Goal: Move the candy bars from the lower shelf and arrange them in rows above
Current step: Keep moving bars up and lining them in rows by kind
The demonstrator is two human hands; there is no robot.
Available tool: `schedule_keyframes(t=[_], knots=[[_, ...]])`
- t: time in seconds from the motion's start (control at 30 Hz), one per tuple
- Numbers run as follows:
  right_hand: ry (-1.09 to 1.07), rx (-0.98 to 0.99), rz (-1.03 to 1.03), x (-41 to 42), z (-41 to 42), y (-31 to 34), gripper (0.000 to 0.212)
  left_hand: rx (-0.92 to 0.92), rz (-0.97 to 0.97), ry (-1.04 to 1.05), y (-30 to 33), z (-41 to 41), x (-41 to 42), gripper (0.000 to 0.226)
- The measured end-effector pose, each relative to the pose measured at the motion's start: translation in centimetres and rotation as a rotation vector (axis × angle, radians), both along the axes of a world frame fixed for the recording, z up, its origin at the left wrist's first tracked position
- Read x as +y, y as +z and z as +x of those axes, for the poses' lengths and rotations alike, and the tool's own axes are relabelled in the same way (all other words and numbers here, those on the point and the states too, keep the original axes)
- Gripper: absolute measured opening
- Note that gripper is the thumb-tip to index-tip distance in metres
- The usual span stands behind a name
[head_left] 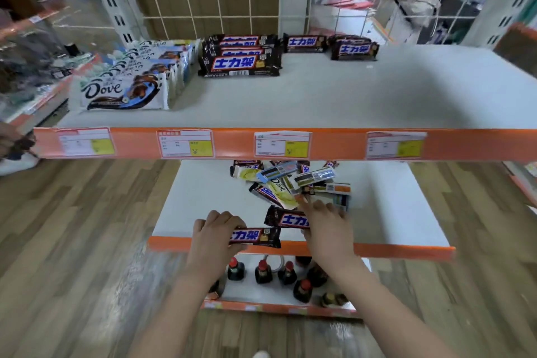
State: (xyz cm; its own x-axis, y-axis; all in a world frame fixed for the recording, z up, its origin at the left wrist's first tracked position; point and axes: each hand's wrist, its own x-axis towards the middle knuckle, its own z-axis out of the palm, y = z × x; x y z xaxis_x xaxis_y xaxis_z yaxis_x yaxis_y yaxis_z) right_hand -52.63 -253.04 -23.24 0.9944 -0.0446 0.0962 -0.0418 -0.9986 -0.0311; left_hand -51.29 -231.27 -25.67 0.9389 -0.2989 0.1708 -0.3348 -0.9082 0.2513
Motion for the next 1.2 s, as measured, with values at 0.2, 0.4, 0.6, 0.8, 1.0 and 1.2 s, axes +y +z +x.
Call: schedule_keyframes(t=[0.2,0.4,0.6,0.8,1.0,1.2], knots=[[-0.041,0.046,0.083,-2.7,-4.7,3.5,0.05,0.024,-0.013,-0.016,3.2,-3.5,-1.5,0.032],[-0.069,-0.014,0.052,-5.0,-9.1,6.4,0.045,-0.017,0.016,-0.032,5.8,-6.7,-2.6,0.033],[-0.088,-0.063,0.017,-6.9,-12.9,9.3,0.032,-0.062,0.017,-0.049,8.7,-8.3,-3.9,0.036],[-0.064,-0.092,-0.018,-8.4,-14.7,11.9,0.053,-0.166,0.005,-0.097,12.0,-9.0,-5.1,0.042],[-0.003,-0.236,-0.075,-9.2,-14.6,13.9,0.056,-0.207,-0.003,-0.098,15.1,-9.1,-4.8,0.043],[0.041,-0.384,-0.076,-9.0,-12.6,17.1,0.054,-0.254,-0.042,-0.076,18.5,-8.0,-4.0,0.039]])
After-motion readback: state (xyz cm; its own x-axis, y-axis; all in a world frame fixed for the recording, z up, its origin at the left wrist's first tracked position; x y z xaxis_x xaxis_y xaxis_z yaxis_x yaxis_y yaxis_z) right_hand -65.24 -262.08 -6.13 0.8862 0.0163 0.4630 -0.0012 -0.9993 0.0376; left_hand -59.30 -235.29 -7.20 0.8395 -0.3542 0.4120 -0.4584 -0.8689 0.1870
